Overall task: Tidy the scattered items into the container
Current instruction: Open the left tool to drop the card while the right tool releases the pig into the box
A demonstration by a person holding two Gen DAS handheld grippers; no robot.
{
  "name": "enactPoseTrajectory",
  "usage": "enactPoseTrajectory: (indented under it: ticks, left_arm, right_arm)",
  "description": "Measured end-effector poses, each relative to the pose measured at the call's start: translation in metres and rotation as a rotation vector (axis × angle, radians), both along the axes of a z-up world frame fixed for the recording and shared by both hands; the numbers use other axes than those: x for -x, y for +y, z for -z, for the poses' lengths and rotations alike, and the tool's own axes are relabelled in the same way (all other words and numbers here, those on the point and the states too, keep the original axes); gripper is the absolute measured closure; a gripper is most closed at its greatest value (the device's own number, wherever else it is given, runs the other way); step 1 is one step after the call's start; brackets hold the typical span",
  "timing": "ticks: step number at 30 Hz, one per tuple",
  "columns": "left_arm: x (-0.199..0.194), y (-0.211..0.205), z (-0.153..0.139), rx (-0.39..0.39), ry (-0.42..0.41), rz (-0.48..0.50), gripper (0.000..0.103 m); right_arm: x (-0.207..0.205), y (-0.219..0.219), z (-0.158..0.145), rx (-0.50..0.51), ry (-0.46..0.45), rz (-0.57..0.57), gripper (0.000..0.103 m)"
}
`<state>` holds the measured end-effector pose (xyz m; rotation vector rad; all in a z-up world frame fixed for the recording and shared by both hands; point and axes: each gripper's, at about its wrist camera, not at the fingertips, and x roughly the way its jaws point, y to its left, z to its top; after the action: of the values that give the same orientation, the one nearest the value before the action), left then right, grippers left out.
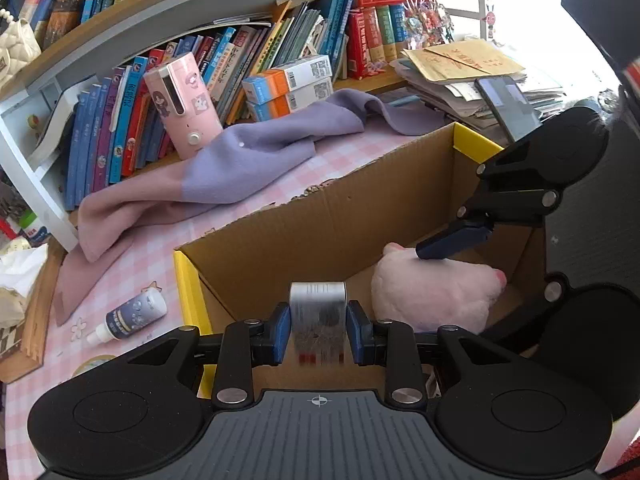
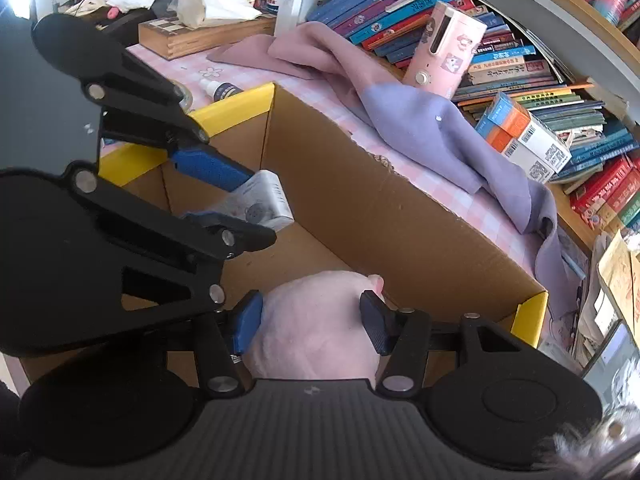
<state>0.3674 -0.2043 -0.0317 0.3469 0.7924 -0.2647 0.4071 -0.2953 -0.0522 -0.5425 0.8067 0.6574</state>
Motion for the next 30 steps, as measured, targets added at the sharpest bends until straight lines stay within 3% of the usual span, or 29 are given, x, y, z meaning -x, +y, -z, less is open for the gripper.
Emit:
enactPoseTrajectory:
  ticks: [5, 7, 10, 20, 30]
  left_arm:
    - [-0.002, 0.000, -0.003, -0.009, -0.022, -0.019, 0.068]
    - [0.000, 0.002, -0.007, -0.009, -0.039, -0.036, 0.059]
    - [0.008, 0.009, -0.018, 0.027, -0.071, -0.052, 0.052]
    - [0.046, 0.026, -0.062, 0.161, -0.170, -0.147, 0.042]
    - [0.095, 0.040, -0.075, 0.214, -0.220, -0.259, 0.025]
  right_arm:
    - [0.002, -0.001, -0.003, -0.017, -0.017, 0.000, 0.048]
    - [0.004, -0.003, -0.006, -0.033, -0.026, 0.001, 0.048]
    - [0.009, -0.008, -0.015, -0.063, -0.043, 0.010, 0.048]
    - [0.033, -0.034, -0.063, -0.217, -0.124, 0.090, 0.045]
    - [0.075, -0.054, -0.087, -0.312, -0.188, 0.247, 0.046]
